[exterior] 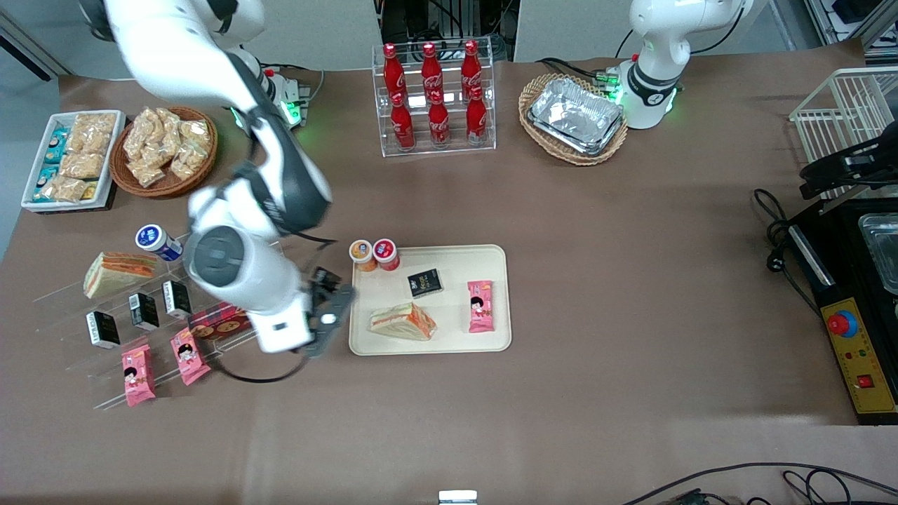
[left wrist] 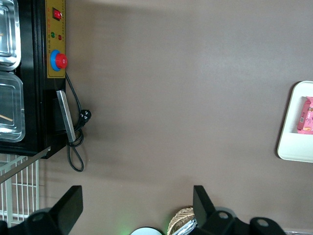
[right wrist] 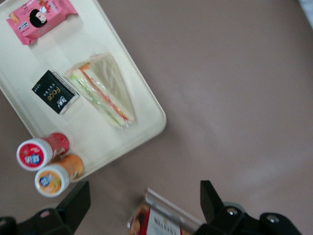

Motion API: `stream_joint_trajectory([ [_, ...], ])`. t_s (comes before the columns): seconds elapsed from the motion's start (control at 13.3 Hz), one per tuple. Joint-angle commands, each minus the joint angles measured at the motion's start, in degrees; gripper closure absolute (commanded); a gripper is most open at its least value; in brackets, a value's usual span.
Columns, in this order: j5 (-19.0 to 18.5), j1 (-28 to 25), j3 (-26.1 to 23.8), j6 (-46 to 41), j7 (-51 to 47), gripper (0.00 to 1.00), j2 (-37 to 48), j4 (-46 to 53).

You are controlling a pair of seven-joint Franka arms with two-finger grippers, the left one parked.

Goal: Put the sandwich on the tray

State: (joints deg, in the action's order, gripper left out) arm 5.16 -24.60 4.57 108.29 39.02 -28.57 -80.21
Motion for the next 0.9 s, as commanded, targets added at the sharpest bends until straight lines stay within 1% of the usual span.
stream_joint_trajectory([
  [0.0, 1.3, 3.2, 2.3, -5.7, -8.0, 0.0, 6.8, -1.1],
  [0.23, 1.0, 3.2, 7.4, -9.4, -16.1, 0.0, 11.2, -1.1],
  [0.53, 0.6, 3.2, 13.7, -14.8, -16.4, 0.0, 14.8, -1.3],
  [0.68, 1.3, 3.3, 17.6, -15.7, -16.1, 0.0, 15.2, -1.3],
  [0.83, 1.3, 3.3, 18.5, -16.4, -16.4, 0.0, 15.5, -1.2],
])
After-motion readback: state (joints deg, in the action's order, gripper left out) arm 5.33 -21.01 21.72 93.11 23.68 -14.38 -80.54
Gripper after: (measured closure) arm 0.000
